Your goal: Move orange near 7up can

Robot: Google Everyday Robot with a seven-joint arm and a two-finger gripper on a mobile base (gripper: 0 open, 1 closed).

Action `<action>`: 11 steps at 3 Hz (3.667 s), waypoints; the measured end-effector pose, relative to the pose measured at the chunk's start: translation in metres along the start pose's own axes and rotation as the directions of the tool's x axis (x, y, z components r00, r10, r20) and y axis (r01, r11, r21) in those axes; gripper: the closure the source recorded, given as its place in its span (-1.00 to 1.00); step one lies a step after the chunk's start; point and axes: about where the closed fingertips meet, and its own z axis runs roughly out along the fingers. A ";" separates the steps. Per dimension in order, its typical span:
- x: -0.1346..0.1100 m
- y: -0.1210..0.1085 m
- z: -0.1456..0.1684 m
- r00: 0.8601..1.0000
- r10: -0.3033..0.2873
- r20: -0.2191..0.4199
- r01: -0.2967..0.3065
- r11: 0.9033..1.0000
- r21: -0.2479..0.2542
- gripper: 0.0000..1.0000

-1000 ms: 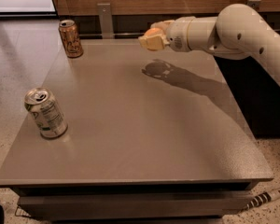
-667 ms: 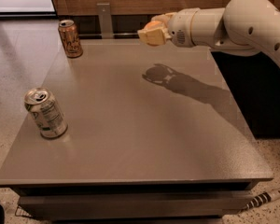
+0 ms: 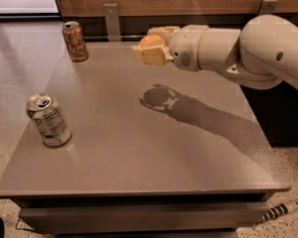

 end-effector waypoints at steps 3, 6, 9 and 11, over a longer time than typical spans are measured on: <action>-0.001 0.178 0.051 0.991 -0.118 0.060 0.128 0.964 -0.233 1.00; 0.079 0.213 0.045 0.998 -0.022 0.061 0.036 0.974 -0.222 1.00; 0.078 0.217 0.047 0.998 -0.023 0.064 0.037 0.972 -0.231 -0.26; 0.076 0.220 0.048 0.998 -0.026 0.065 0.041 0.971 -0.236 -1.00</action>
Offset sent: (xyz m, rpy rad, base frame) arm -0.1374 0.1628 -0.0290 -0.0253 -0.1163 0.3104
